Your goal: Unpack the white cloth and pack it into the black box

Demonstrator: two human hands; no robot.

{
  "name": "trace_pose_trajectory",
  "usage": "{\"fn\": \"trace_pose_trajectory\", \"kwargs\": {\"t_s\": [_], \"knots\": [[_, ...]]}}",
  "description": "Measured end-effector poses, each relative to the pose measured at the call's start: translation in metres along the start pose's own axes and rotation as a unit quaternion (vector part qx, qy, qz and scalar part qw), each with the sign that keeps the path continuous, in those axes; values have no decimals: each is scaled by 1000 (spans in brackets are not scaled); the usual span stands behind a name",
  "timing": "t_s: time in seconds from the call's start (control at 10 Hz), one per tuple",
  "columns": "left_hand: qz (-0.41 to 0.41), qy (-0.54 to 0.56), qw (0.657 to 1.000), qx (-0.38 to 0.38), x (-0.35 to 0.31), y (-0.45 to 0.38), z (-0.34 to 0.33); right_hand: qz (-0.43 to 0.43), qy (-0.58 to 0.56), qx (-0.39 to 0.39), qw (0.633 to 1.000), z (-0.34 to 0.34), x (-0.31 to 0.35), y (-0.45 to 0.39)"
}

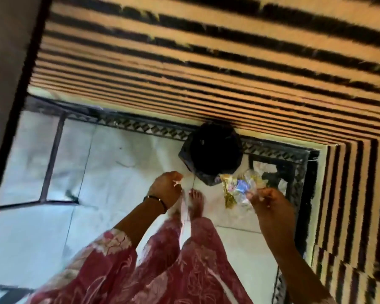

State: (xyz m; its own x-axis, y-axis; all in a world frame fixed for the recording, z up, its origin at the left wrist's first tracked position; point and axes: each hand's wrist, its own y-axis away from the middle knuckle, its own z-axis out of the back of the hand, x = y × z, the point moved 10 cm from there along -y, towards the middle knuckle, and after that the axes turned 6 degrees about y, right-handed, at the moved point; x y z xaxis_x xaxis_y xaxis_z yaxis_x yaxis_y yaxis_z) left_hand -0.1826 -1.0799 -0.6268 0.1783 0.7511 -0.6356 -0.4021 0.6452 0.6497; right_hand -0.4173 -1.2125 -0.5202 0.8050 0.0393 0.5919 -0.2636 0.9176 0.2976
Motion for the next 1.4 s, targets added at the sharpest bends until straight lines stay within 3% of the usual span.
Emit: {"fn": "trace_pose_trajectory", "kwargs": {"t_s": [0.2,0.4,0.5,0.7,0.8,0.9,1.1,1.3,1.4], "knots": [[2,-112,992,66,42,-91,-49,45,3,35,998,-88,-34,-84],[-29,-202,974,97,73,-168,-91,24,155,127,980,-211,-100,-176],[-39,-218,971,86,90,-193,-103,36,237,202,949,-273,-120,-206],[-47,-211,974,64,123,-224,-129,70,377,242,891,-369,-151,-261],[-52,-250,963,91,133,-228,-143,50,442,309,841,-404,-176,-268],[-37,-191,978,74,137,-225,-143,39,411,310,857,-403,-174,-269],[0,-147,986,75,104,-192,-114,76,261,239,932,-324,-123,-226],[8,-82,996,44,40,-115,-80,33,130,310,941,-238,-82,-153],[15,-42,999,19,4,-70,-60,10,87,303,949,-184,-52,-111]]}}
